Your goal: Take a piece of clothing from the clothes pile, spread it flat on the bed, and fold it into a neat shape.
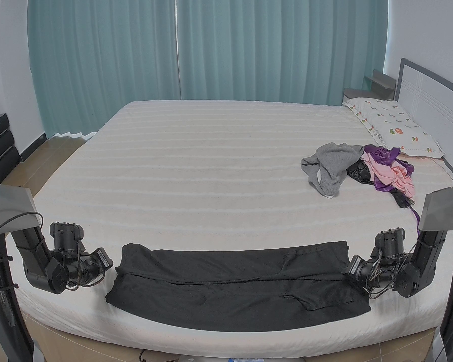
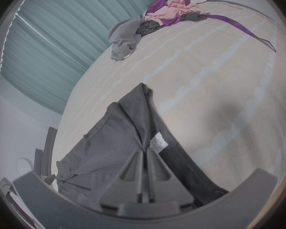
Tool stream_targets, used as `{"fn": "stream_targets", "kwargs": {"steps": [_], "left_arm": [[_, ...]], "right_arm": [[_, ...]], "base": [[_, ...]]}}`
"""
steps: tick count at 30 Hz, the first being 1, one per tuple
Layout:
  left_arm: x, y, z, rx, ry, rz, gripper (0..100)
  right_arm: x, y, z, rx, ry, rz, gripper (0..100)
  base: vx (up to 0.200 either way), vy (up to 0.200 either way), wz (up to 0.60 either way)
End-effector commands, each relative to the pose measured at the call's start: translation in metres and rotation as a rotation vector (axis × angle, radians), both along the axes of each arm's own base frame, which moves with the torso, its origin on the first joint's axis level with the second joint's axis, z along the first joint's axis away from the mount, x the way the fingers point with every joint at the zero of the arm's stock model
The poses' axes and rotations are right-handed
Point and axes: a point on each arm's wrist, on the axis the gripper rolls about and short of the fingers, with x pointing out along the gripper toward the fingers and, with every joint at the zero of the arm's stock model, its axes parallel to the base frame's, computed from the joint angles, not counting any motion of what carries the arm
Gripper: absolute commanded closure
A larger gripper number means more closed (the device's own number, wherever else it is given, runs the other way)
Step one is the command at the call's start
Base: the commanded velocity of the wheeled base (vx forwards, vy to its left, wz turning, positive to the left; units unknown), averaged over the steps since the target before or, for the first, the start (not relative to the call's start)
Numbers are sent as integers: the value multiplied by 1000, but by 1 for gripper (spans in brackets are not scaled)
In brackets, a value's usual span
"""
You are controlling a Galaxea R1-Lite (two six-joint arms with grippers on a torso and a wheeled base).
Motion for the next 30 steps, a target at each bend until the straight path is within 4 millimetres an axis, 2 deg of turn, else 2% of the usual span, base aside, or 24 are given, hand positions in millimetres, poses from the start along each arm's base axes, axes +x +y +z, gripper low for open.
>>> {"fn": "stream_targets", "kwargs": {"steps": [1,5,8,12,14,18,22,27,30], "left_arm": [[-1,0,-3,1,13,0,0],[0,0,0,2,1,-1,0],[5,0,3,0,-20,1,0],[18,1,10,-2,-69,4,0],[31,1,13,-7,-81,3,0],[54,-7,21,-46,-79,0,0],[76,-21,8,-65,-48,-19,0],[88,-29,-9,-60,-28,-39,0],[89,-30,-10,-51,-28,-44,0]], "right_arm": [[-3,1,-4,-8,20,14,0],[1,-1,-1,-4,-6,6,0],[7,-4,11,10,-56,-8,0],[16,-8,28,43,-126,-7,0],[27,-13,38,52,-171,-19,0],[42,-16,32,60,-167,-32,0],[52,-16,19,126,-137,-61,0],[54,-23,17,189,-122,-76,0],[55,-25,16,191,-121,-82,0]], "base": [[0,0,0],[0,0,0],[0,0,0],[0,0,0],[0,0,0],[0,0,0],[0,0,0],[0,0,0],[0,0,0]]}}
